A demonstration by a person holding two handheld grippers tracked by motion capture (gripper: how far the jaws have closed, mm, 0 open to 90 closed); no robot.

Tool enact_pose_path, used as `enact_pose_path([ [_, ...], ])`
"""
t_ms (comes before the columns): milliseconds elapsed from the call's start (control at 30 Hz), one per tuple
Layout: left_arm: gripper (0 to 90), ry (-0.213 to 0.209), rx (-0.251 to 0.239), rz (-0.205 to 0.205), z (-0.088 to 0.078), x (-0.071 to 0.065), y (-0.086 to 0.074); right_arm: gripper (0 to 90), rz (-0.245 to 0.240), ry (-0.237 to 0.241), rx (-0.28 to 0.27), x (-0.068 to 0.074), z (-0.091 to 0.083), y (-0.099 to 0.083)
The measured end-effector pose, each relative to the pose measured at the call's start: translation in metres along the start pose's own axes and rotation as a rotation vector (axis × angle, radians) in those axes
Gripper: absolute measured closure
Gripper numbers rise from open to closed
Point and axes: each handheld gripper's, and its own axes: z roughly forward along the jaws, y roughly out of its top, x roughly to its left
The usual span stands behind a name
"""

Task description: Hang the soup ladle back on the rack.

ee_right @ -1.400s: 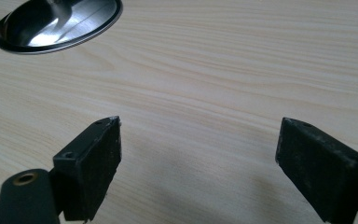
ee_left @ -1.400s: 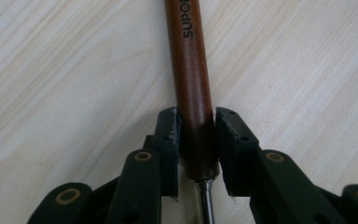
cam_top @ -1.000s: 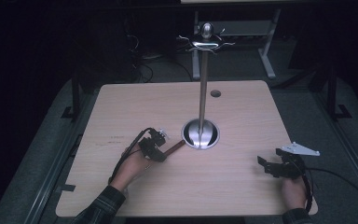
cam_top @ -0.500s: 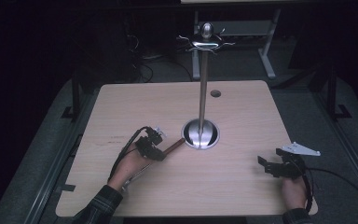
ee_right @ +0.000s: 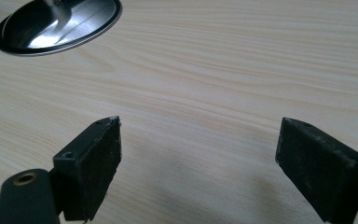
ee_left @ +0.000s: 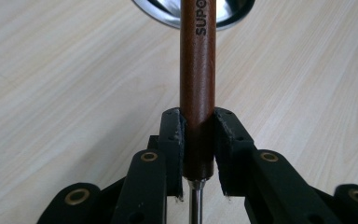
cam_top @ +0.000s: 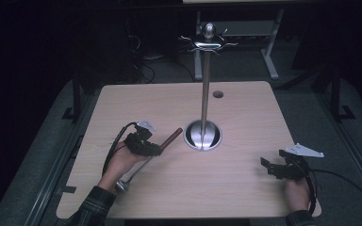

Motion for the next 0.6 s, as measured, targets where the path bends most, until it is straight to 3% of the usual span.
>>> enact_pose_path([
  [200,74.5,-0.016,-0.069,-0.026,-0.015,0.002,-0.002,13.7,0.001,0.001,0.0,0.0,0.0,0.0],
  [600,74.5,-0.065,-0.188,-0.035,-0.044,0.006,-0.005,13.7,0.001,-0.001,-0.001,0.0,0.0,0.0],
])
